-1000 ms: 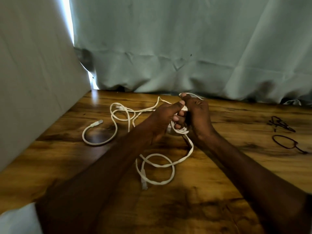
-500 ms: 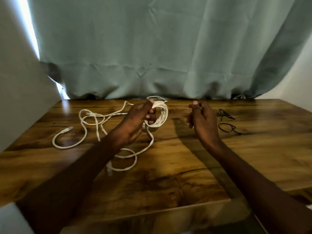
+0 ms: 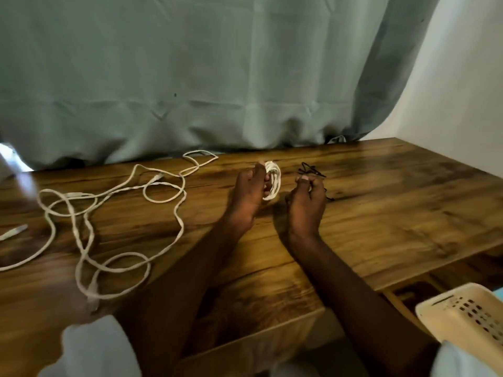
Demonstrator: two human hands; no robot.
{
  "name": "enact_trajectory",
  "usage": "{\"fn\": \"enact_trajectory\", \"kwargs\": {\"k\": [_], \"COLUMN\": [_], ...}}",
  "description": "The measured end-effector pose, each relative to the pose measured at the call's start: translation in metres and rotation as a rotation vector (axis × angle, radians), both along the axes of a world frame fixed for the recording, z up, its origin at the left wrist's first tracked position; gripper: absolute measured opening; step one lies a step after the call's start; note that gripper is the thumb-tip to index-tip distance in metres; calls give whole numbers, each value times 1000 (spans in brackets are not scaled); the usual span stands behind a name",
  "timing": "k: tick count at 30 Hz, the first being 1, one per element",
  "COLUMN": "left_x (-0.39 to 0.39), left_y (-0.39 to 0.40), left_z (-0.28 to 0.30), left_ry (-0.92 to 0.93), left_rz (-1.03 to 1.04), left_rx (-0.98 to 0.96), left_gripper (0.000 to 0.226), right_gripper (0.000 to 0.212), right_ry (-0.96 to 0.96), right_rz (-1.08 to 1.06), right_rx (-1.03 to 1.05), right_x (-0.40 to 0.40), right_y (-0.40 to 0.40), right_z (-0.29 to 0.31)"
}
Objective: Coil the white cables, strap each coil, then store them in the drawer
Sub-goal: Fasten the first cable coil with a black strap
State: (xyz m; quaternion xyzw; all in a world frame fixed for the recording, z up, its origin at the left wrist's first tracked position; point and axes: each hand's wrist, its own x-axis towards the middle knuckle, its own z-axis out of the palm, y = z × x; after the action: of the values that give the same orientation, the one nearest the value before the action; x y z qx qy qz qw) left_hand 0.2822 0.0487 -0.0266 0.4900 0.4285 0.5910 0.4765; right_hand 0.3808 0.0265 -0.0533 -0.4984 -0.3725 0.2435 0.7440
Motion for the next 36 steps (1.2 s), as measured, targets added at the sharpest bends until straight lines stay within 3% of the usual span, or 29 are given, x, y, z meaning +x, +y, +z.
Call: {"fn": "enact_trajectory", "kwargs": {"k": [3, 7, 10, 13, 20, 26, 31, 36], "left_x": [-1, -4, -3, -1, -1, -15, -34, -61], "left_y": [4, 9, 16, 16, 9, -4, -21, -42], "left_z": [-15, -18, -21, -19, -17, -15, -9, 9], "left_ry": [126, 112, 131, 131, 160, 131, 84, -22], "left_rz": [2, -1, -16, -32, -59, -60, -24, -1], "left_rx": [58, 74, 79, 70, 84, 93, 81, 68], "left_gripper": [51, 52, 48, 47, 46, 45, 48, 45], "right_gripper": [25, 16, 27, 28, 35, 11, 18, 20], "right_ry": [-46, -218, -500, -725, -1152, -1144, -1080, -710], "right_rz": [-62, -244, -425, -323, -236, -124, 33, 154], "right_rx": [7, 66, -152, -478, -669, -390, -146, -72], "right_x": [-3, 21, 71, 105, 104, 98, 89, 83], "right_y": [1, -6, 3, 26, 37, 23, 3, -5], "right_z": [1, 15, 24, 15, 2, 9, 15, 15]}}
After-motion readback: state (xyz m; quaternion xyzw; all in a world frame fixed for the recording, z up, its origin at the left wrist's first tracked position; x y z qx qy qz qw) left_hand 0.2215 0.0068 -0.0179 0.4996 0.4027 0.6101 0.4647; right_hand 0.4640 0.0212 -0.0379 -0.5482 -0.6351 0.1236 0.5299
